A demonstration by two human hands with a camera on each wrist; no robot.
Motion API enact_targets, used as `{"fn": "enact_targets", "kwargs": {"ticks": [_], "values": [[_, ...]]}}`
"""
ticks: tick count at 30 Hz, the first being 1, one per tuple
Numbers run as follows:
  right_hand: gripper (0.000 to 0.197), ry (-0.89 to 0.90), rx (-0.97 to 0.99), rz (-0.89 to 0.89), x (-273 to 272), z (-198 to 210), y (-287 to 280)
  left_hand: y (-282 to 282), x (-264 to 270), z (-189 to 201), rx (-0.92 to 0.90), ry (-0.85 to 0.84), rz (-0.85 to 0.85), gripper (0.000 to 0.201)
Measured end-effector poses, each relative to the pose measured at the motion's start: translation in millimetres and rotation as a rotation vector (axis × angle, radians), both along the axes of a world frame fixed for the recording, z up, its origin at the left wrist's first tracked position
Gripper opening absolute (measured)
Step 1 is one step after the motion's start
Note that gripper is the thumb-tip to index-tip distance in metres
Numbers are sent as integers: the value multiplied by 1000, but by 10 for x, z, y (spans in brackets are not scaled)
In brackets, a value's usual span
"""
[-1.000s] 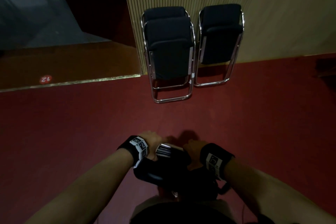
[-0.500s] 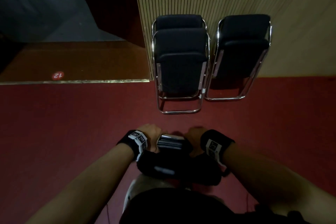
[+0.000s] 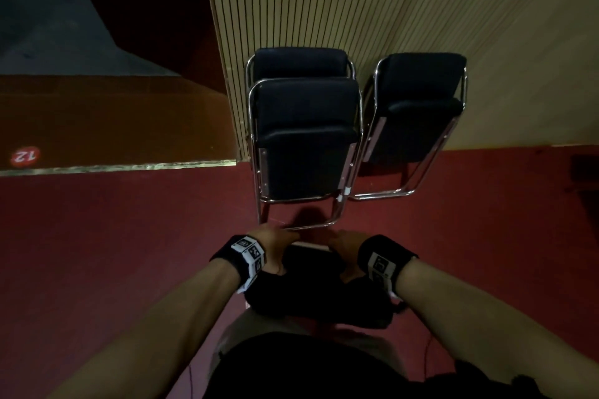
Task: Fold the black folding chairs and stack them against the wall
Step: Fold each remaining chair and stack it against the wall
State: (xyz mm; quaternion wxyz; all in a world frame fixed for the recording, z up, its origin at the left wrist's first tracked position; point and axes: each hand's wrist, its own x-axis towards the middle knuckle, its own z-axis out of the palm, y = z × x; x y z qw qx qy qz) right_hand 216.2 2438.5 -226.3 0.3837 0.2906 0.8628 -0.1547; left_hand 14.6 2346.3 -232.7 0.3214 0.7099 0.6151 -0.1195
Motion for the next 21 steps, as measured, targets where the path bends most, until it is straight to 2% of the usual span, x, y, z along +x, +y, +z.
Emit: {"fn": "enact_targets", "kwargs": {"ticks": [4, 9, 13, 17, 21], "values": [[68, 11, -8, -74, -293, -54, 281, 420, -357, -134, 3, 40, -105, 69], [70, -27, -12, -109, -528, -18, 535, 718, -547, -162, -36, 21, -94, 61], [77, -46, 0, -14, -684, -260, 905, 945, -667, -248, 14, 22, -37, 63], [80, -71, -31, 35, -790, -192, 1074, 1099, -679, -258, -54, 36, -2, 49], [79, -75, -33, 108, -789, -346, 1512, 1404, -677, -308, -113, 20, 95, 52]]}}
